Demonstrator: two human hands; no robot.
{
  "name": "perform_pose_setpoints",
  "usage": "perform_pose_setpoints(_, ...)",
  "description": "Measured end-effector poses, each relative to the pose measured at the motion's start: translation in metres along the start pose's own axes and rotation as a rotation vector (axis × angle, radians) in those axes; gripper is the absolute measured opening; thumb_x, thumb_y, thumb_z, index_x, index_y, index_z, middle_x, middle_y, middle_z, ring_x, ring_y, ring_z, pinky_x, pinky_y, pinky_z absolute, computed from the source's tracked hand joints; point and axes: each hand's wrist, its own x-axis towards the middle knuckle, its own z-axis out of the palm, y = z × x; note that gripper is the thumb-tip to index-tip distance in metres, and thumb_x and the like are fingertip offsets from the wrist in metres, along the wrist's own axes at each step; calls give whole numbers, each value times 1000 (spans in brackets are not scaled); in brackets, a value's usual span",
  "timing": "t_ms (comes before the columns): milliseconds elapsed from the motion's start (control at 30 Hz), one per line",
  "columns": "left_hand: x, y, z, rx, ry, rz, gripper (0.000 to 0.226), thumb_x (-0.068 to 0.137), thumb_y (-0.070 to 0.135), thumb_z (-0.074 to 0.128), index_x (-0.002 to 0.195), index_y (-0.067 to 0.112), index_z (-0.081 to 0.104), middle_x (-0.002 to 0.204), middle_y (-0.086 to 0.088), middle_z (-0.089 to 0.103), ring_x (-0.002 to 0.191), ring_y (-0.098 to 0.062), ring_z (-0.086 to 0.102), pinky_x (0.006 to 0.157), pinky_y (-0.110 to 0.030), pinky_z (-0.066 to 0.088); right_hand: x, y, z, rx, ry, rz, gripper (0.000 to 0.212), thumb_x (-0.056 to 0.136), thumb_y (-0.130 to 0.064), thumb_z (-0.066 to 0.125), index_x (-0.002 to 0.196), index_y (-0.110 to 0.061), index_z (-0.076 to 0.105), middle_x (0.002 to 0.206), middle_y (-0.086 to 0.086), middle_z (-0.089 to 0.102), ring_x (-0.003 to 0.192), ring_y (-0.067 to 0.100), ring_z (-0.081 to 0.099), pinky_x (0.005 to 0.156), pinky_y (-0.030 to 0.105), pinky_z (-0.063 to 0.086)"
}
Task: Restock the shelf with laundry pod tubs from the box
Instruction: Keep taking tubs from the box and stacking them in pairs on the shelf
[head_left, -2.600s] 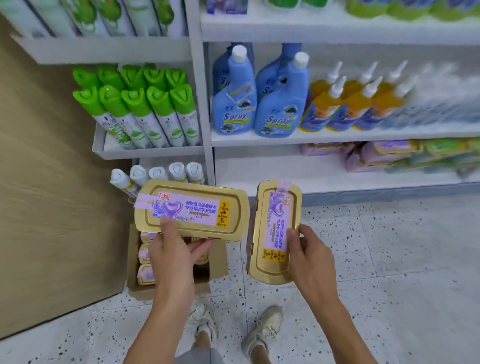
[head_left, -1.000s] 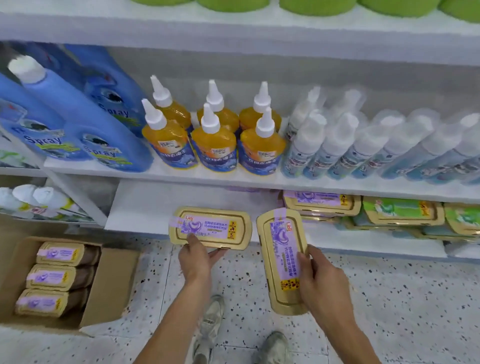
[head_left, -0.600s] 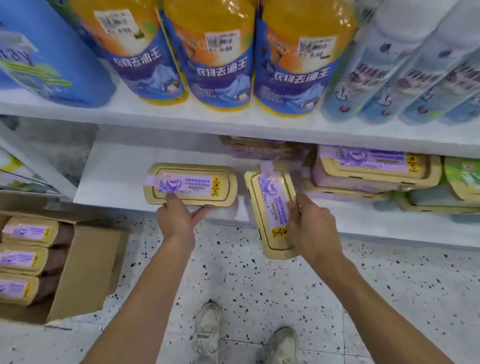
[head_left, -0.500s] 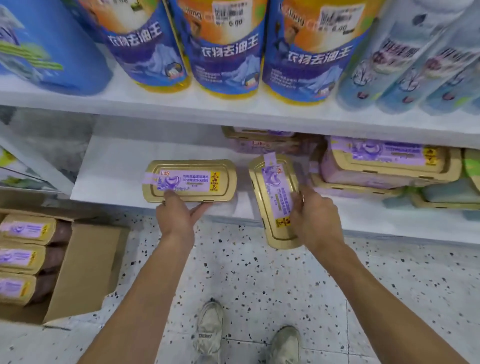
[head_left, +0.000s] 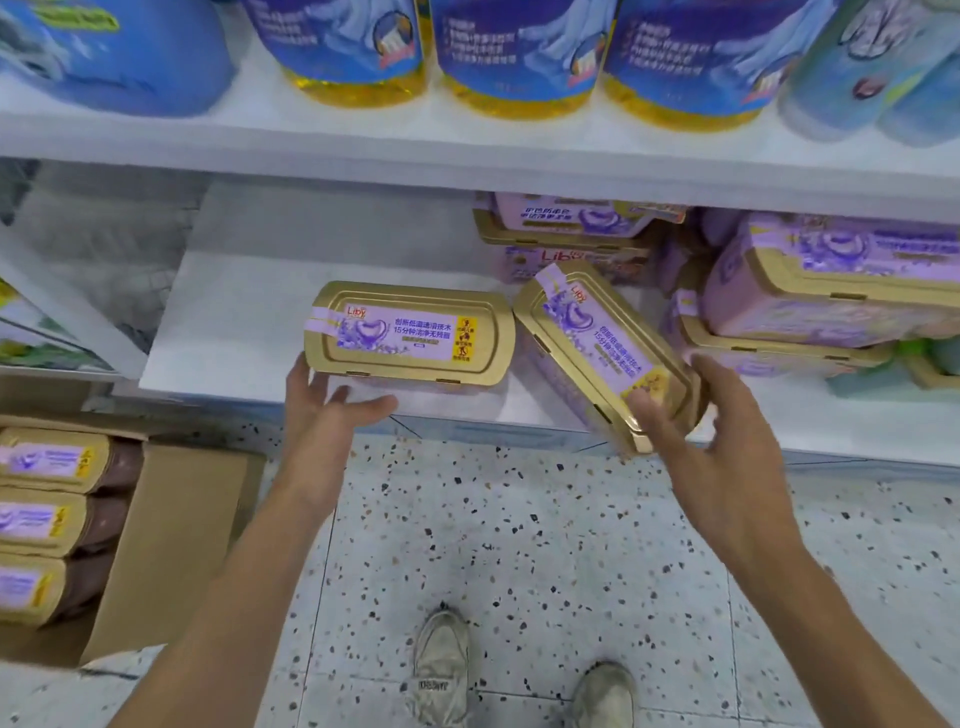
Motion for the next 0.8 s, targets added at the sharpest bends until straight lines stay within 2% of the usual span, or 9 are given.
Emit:
perform_pose_setpoints(67,12,-5,-4,125,-39,96,84,66,-9,86,136,25,54,128,16,68,124,-4,58,98,-24,44,-19,18,8,192,-29,67,102,66,-52,83,150,-35,29,139,-25,49,132,1,45,111,30,36)
perform_pose_setpoints(133,30,-6,-6,202,-99,179,65,67,-7,86,122,19,65,109,15,77,108,-1,68,85,-16,50,-22,36,27,322,-65,44,116,57,-35,91,151,-37,23,143,-30,45,137,-4,41,117,35,33)
perform_pose_setpoints(233,60,-8,-10,333,-222,325,44,66,-3,86,102,18,74,92,14,80,89,1,73,74,-11,54,-4,54,56,392,5,-48,99,60,-24,93,140,-37,37,133,-30,56,126,-9,51,109,35,43)
perform_pose_setpoints(367,86,-22,-16,378,-280,537,51,53,6,93,98,15,73,96,11,79,93,-5,72,83,-16,57,25,70,81,461,143,-230,81,68,-17,90,138,-27,49,122,-22,68,113,-3,63,92,18,52)
perform_pose_setpoints(433,90,-28,-16,368,-270,634,46,55,11,87,99,18,74,99,10,80,96,-6,74,87,-20,58,32,78,90,512,151,-287,75,70,-14,89,136,-19,54,121,-16,71,108,-4,66,84,10,52)
perform_pose_setpoints(500,90,-35,-14,365,-271,718,46,58,15,85,104,18,75,104,6,80,99,-9,74,88,-23,58,39,85,96,525,189,-313,73,67,-15,91,133,-19,58,116,-15,73,100,-5,69,79,8,54)
perform_pose_setpoints(600,89,-41,-12,351,-283,773,43,62,17,85,104,18,75,101,7,80,96,-9,75,75,-21,58,45,94,99,559,287,-362,71,64,-15,92,127,-26,60,110,-15,74,87,-5,70,67,9,53)
perform_pose_setpoints(667,88,-44,-10,347,-281,788,44,59,18,92,100,16,75,97,10,80,94,-10,75,70,-18,57,45,96,96,613,307,-399,66,66,-11,91,122,-28,61,105,-19,75,88,-4,70,68,9,53)
perform_pose_setpoints(800,85,-45,-7,346,-310,767,51,58,29,91,105,19,76,105,4,80,100,-14,75,81,-30,58,38,92,81,636,288,-500,63,68,-4,89,122,-24,63,104,-18,75,88,-3,72,67,8,52)
